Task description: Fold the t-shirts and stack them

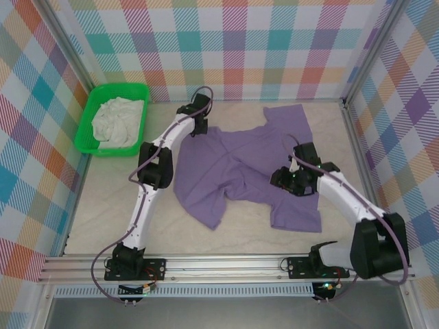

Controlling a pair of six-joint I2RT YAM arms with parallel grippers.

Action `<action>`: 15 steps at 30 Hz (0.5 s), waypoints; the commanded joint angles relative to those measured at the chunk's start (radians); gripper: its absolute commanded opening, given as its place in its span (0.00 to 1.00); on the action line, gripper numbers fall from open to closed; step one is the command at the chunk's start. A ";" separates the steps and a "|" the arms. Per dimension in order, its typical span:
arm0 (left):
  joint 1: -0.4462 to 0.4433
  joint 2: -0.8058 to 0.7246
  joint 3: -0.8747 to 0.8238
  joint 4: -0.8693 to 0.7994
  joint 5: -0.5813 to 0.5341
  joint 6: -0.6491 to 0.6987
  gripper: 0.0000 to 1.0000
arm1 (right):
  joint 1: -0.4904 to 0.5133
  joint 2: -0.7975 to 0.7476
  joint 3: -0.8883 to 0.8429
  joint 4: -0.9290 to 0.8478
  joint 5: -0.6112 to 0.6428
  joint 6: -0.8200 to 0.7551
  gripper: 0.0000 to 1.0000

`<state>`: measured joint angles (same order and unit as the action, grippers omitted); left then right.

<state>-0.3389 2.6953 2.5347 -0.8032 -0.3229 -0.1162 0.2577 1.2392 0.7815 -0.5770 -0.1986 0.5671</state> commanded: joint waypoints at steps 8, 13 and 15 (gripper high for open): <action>0.151 -0.002 0.088 -0.076 0.129 -0.105 0.00 | 0.057 -0.159 -0.193 -0.069 0.049 0.160 0.49; 0.155 -0.208 -0.112 0.025 0.161 -0.100 0.30 | 0.055 -0.175 -0.194 -0.102 0.094 0.168 0.50; 0.155 -0.310 -0.202 0.085 0.168 -0.101 0.57 | 0.057 -0.180 -0.186 -0.106 0.106 0.172 0.51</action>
<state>-0.1722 2.5755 2.3871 -0.8055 -0.1940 -0.1993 0.3080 1.0801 0.5869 -0.6518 -0.1268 0.7162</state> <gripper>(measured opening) 0.466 0.507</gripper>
